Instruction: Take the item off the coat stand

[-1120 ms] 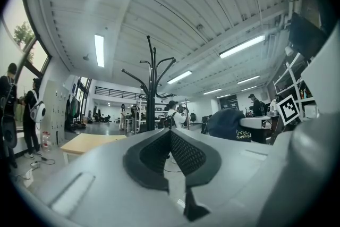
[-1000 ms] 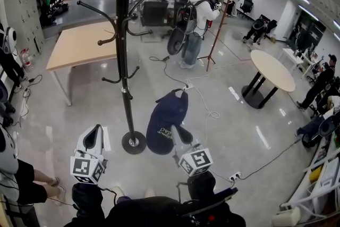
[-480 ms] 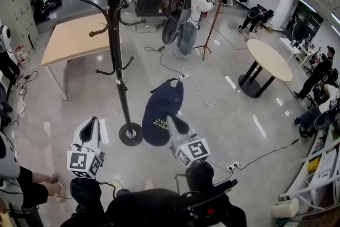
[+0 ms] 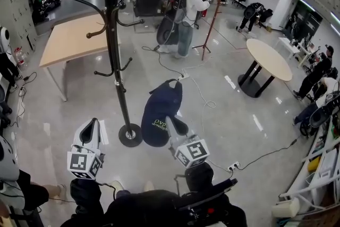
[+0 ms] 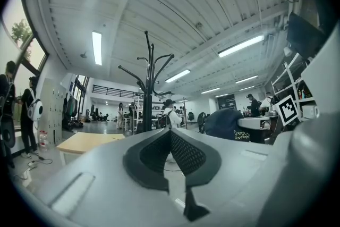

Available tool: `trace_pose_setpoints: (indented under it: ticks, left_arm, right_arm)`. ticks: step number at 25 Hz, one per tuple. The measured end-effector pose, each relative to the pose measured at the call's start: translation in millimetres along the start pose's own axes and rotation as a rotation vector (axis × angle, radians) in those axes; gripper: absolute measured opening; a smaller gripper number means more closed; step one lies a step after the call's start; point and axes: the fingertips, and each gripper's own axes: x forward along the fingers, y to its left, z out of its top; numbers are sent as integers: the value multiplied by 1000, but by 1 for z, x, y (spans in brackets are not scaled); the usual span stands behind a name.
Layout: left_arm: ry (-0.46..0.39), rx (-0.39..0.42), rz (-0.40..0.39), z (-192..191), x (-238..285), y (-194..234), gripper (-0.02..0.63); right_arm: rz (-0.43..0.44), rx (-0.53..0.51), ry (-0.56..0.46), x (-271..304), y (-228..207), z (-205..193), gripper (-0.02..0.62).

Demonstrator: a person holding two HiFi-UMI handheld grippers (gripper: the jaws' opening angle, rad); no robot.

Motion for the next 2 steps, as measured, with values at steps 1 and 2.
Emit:
trace_pose_setpoints:
  ticks: [1, 2]
  left_arm:
    - [0, 0, -1, 0, 1, -1, 3]
    - [1, 0, -2, -1, 3, -2, 3]
  right_arm:
    - [1, 0, 1, 0, -1, -1, 8]
    - [1, 0, 2, 0, -2, -1, 8]
